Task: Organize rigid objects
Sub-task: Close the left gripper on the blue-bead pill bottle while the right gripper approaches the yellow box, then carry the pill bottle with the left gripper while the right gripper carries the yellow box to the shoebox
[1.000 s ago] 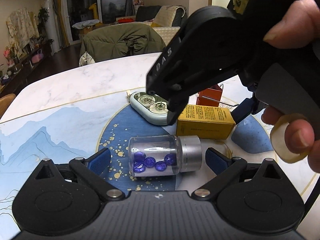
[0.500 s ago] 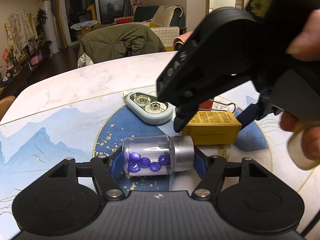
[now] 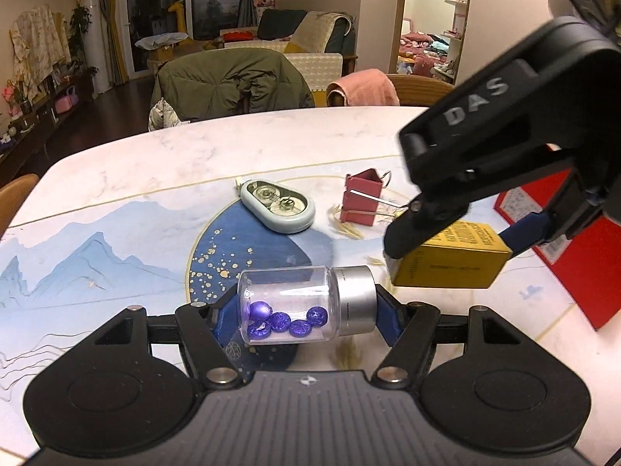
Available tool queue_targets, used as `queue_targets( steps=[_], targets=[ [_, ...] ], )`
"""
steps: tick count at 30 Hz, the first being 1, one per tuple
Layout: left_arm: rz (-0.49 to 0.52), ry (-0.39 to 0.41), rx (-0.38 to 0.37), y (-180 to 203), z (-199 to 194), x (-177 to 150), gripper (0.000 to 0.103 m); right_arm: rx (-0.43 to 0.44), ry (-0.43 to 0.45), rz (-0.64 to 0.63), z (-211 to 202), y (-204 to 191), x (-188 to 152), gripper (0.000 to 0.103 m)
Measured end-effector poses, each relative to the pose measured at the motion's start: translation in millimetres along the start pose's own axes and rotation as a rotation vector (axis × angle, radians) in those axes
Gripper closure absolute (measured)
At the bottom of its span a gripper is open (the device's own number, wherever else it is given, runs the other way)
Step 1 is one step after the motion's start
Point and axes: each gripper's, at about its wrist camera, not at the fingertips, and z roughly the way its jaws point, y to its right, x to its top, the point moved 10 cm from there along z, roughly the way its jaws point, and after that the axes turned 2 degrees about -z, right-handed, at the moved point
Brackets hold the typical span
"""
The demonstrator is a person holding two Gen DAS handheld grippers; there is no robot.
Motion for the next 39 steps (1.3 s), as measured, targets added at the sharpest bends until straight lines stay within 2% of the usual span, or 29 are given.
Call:
queue_targets(
  steps=[11,21,29,39],
  targets=[
    [0.0,0.034,-0.046,32.6,-47.4,26.6,0.034,0.046,0.037,-0.05,-70.6,17.9,-20.3,0.028],
    [0.0,0.088,-0.089,78.0,-80.4,54.9,0.034,0.065,0.098,-0.069,-127.4,58.0,-26.4,0.028],
    [0.026,0.094,-0.109,129.5,-84.9,73.7,0.034,0.066,0.132,-0.06,-156.8,113.1,-21.7,0.029],
    [0.07,0.075,-0.125,197.6,-57.9,97.9,0.034,0.05,0.139,-0.036,-167.1,192.8,-9.1,0.029]
  ],
)
